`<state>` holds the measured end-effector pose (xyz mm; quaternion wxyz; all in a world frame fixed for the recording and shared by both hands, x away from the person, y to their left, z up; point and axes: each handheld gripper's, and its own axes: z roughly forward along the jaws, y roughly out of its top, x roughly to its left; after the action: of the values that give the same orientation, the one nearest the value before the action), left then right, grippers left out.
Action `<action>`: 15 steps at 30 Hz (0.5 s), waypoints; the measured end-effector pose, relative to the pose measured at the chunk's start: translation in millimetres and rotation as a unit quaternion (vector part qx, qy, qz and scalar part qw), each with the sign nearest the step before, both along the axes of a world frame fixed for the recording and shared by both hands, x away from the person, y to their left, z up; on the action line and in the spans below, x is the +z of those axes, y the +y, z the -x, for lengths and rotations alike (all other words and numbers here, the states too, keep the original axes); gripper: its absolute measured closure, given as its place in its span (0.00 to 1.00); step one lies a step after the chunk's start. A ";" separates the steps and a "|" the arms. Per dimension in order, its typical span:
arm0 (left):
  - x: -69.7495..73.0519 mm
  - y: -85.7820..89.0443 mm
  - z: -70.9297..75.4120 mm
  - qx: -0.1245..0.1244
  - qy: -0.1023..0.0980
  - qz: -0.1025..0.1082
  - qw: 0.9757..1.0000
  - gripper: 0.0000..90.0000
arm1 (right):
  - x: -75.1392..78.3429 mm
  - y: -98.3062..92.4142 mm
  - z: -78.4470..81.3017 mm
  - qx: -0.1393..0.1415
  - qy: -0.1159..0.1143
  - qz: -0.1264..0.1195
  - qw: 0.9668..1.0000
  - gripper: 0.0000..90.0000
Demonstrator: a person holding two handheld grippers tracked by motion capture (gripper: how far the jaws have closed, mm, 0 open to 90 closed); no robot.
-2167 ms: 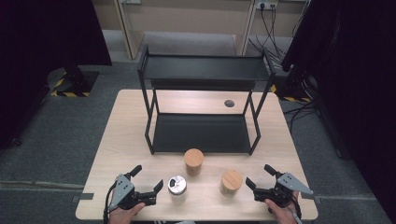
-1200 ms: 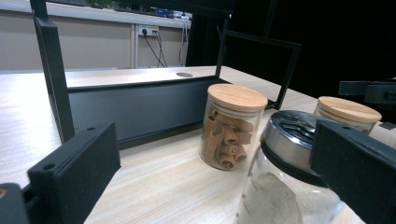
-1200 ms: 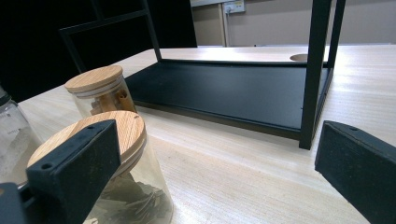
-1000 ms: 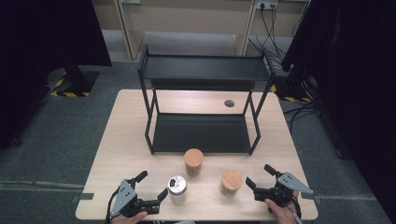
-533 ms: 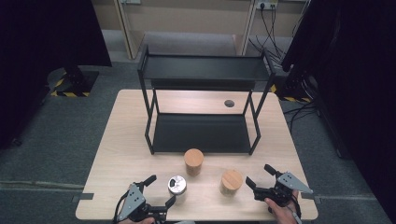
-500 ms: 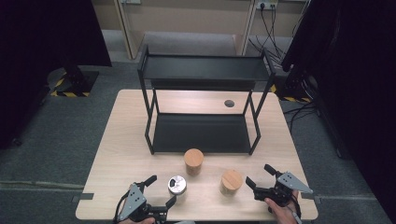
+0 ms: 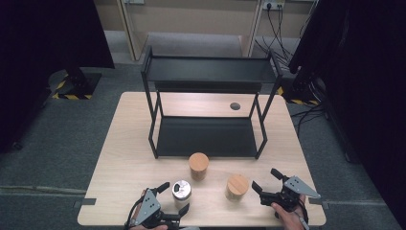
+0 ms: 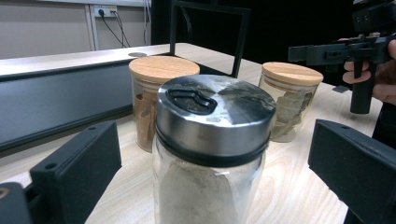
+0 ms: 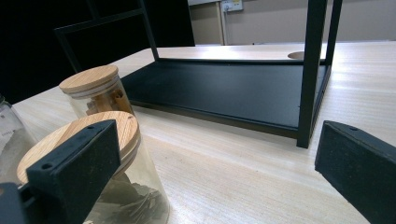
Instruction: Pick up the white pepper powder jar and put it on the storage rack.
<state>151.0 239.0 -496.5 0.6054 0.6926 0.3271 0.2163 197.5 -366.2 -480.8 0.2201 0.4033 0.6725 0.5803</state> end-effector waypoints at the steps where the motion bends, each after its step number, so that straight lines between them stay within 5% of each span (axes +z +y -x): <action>1: 0.7 -1.1 -0.5 0.001 0.000 -0.002 1.000 0.02 | 0.0 -0.1 0.0 0.000 0.000 0.000 1.000 0.00; 15: 4.6 -11.2 -10.3 0.006 0.008 -0.028 1.000 0.05 | 0.1 0.3 -0.2 -0.001 0.000 -0.001 1.000 0.00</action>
<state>161.3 227.8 -491.9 0.5817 0.7091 0.3300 0.2233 197.6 -365.9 -480.7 0.2206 0.4040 0.6716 0.5805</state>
